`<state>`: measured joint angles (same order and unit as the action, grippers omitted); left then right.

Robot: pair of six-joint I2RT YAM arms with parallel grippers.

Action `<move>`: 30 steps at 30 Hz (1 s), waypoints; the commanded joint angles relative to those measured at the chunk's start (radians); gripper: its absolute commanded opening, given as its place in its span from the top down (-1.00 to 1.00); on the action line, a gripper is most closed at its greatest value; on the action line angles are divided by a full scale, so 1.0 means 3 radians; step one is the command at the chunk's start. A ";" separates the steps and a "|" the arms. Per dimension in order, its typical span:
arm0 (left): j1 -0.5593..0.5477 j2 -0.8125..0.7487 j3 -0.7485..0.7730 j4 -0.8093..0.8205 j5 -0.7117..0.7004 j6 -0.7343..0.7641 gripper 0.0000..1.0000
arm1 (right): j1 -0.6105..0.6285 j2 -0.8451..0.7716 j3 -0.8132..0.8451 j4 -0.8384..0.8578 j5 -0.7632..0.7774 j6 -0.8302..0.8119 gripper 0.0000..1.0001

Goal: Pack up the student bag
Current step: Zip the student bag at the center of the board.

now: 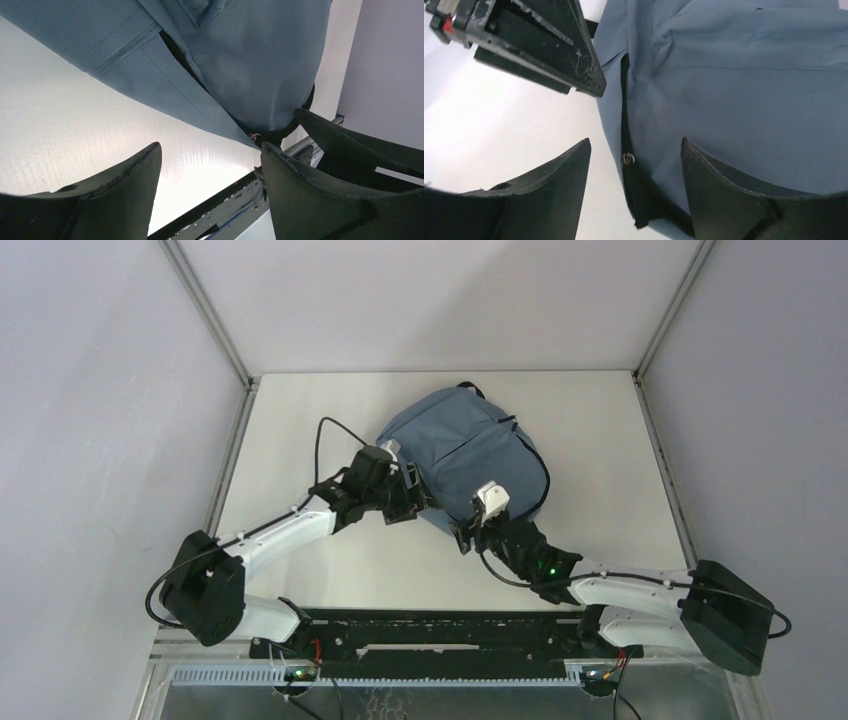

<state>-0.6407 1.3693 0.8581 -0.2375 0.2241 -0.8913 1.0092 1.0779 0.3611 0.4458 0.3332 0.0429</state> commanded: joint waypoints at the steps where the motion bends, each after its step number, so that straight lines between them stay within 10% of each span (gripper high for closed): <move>1: 0.0019 -0.0011 -0.0075 0.0154 0.0071 -0.0020 -0.53 | 0.0034 0.0231 0.0048 0.0692 0.0279 -0.0129 -0.44; 8: 0.0024 -0.0040 -0.0114 0.0153 0.0033 -0.0001 -0.53 | 0.0031 0.0242 0.0058 0.0660 0.0310 -0.0035 -0.02; 19: 0.0024 -0.0034 -0.0120 0.0206 -0.0005 -0.0009 -0.53 | -0.0073 -0.0836 0.0117 -0.0844 -0.0129 0.0367 -0.27; 30: 0.0028 0.0134 -0.0061 0.0336 0.0133 -0.0038 -0.52 | -0.0341 -0.0656 0.0280 -0.1360 -0.0735 0.0417 -0.18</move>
<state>-0.6388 1.4052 0.8310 -0.1814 0.2386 -0.8921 0.9482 0.8692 0.3962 0.0746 0.2028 0.1444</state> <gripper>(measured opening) 0.766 0.604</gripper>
